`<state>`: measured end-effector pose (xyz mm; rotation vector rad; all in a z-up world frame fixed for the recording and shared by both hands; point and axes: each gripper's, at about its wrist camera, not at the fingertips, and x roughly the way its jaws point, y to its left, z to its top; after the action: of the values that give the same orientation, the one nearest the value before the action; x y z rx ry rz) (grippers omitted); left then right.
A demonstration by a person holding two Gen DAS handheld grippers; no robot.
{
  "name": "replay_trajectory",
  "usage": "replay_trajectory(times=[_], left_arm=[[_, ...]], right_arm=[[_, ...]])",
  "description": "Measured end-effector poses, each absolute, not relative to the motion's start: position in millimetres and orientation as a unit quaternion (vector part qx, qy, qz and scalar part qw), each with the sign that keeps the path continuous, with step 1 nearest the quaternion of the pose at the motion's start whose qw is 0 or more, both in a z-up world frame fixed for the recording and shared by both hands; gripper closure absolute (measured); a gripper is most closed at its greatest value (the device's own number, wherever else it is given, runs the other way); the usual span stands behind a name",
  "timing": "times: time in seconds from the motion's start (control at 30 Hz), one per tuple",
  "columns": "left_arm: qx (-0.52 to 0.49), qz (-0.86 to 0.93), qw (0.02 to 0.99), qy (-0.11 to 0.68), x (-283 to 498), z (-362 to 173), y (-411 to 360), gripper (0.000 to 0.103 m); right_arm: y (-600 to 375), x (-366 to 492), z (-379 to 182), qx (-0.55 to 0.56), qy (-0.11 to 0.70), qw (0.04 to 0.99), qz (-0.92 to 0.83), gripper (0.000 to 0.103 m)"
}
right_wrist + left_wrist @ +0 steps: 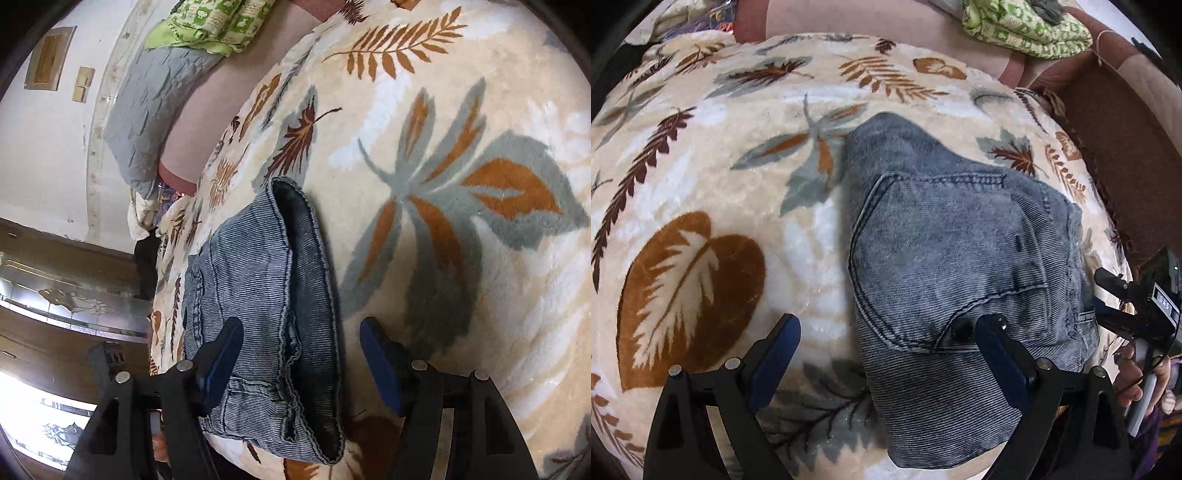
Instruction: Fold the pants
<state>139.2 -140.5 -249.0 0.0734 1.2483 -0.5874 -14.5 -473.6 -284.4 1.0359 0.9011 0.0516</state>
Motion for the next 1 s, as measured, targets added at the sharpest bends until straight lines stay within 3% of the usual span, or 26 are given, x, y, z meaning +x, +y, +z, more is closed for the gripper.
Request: replay_trajectory(times=[0.73,1.0], left_arm=[[0.016,-0.328,0.729,0.601,153,-260,-171,0.007],[0.034,-0.313,0.742,0.591,146,-252,-172,0.012]], right_arm=[[-451,25,-287,0.449,0.441,0.773,0.087,0.032],[-435,28,-282,0.414,0.451,0.785,0.095,0.034]])
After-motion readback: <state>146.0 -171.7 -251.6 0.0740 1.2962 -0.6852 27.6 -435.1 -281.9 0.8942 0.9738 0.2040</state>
